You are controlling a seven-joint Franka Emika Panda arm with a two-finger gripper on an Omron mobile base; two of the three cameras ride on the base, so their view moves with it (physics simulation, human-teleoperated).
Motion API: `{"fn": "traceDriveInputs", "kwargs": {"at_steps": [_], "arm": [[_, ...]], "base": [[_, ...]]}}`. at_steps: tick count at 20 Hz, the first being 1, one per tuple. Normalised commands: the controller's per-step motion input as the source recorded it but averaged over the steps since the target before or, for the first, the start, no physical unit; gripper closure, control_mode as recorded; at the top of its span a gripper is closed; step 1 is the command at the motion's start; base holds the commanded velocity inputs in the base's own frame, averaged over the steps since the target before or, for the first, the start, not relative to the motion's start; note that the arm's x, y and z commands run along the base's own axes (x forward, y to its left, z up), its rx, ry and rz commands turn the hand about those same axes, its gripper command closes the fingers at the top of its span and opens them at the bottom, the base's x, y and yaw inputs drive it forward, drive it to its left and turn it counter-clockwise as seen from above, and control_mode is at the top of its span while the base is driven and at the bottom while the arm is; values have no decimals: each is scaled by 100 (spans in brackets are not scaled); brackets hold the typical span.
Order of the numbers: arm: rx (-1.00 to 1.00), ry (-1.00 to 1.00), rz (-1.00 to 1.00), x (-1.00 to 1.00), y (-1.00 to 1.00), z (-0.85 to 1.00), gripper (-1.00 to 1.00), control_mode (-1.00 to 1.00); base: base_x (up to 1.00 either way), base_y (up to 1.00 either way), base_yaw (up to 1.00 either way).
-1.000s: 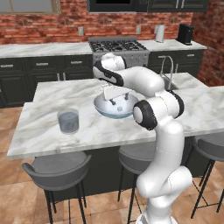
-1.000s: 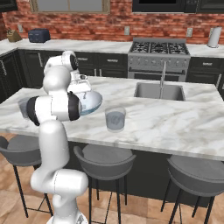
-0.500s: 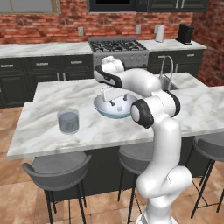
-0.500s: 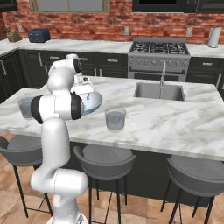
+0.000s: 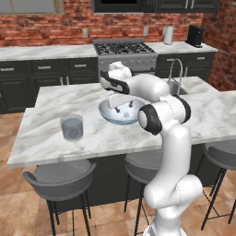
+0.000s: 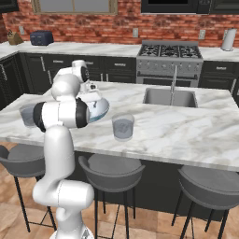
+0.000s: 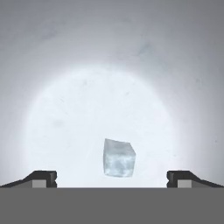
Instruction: There are four ice cubes in the ice bowl. Place two ice cubes in each glass of water.
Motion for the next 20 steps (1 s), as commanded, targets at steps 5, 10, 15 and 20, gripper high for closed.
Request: {"fn": "traceDriveInputs", "kwargs": {"at_steps": [5, 10, 15, 20], "arm": [[4, -7, -1, 6, -1, -10, -100, -100], [0, -2, -2, 9, 0, -5, -100, -100], [0, -2, -5, 3, 0, -12, -100, -100], [0, -2, -4, 10, 0, -21, -100, -100]], "base": [[0, 0, 0], [0, 0, 0], [0, 0, 0], [0, 0, 0]]}}
